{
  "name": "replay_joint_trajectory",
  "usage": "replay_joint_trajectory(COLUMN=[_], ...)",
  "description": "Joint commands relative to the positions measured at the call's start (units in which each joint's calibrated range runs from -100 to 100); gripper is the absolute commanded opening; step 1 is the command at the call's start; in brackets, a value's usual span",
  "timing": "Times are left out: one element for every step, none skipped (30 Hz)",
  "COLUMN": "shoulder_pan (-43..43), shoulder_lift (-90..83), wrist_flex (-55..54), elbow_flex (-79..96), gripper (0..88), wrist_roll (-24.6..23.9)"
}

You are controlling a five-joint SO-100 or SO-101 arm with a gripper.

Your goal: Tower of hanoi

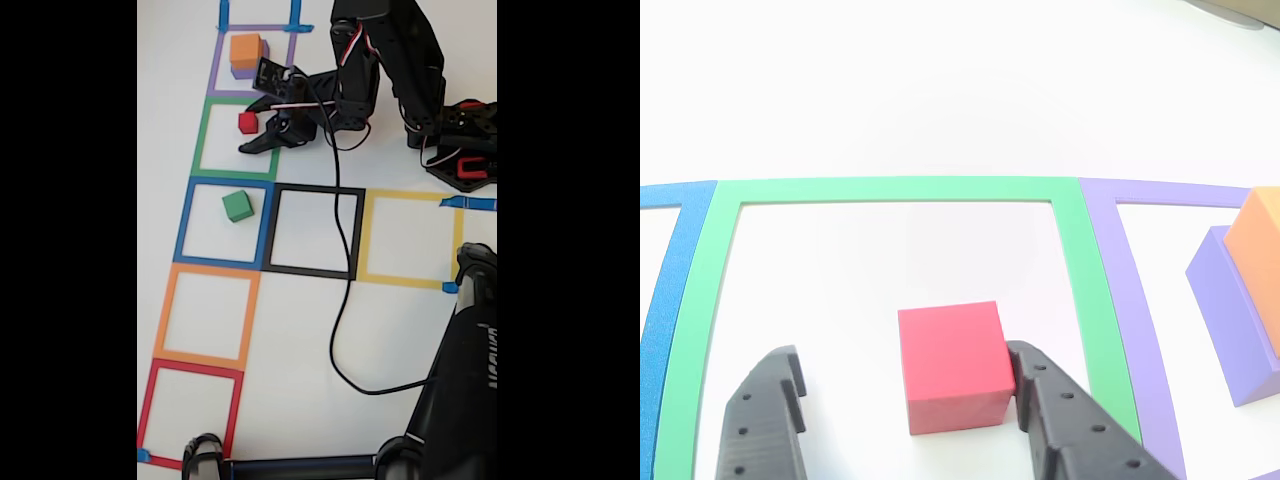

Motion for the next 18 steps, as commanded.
replay_joint_trajectory(shoulder_pan=[-0.5,-0.6,-0.6,-0.7,-0.8,-0.9,-1.0,-1.1,-1.1,-1.2,-1.2,-1.3,-1.3,-1.3,-1.3,-1.3,-1.3,-1.3], shoulder_lift=[-0.2,-0.2,-0.2,-0.2,-0.2,-0.2,-0.2,-0.2,-0.2,-0.2,-0.2,-0.2,-0.2,-0.2,-0.2,-0.2,-0.2,-0.2], wrist_flex=[-1.2,-1.2,-1.2,-1.2,-1.1,-1.1,-1.1,-1.0,-1.0,-1.0,-0.9,-0.9,-0.9,-0.9,-0.9,-0.9,-0.9,-0.8], elbow_flex=[-1.1,-1.1,-1.1,-1.1,-1.1,-1.1,-1.1,-1.1,-1.1,-1.1,-1.1,-1.0,-1.0,-1.0,-1.0,-1.0,-1.0,-1.0], gripper=[18.9,18.7,18.2,18.1,17.2,16.5,15.8,14.8,14.0,13.3,12.6,12.0,11.2,10.2,9.6,9.0,8.6,8.1], wrist_roll=[0.4,0.4,0.4,0.4,0.4,0.4,0.4,0.4,0.4,0.4,0.4,0.4,0.4,0.4,0.4,0.4,0.4,0.4])
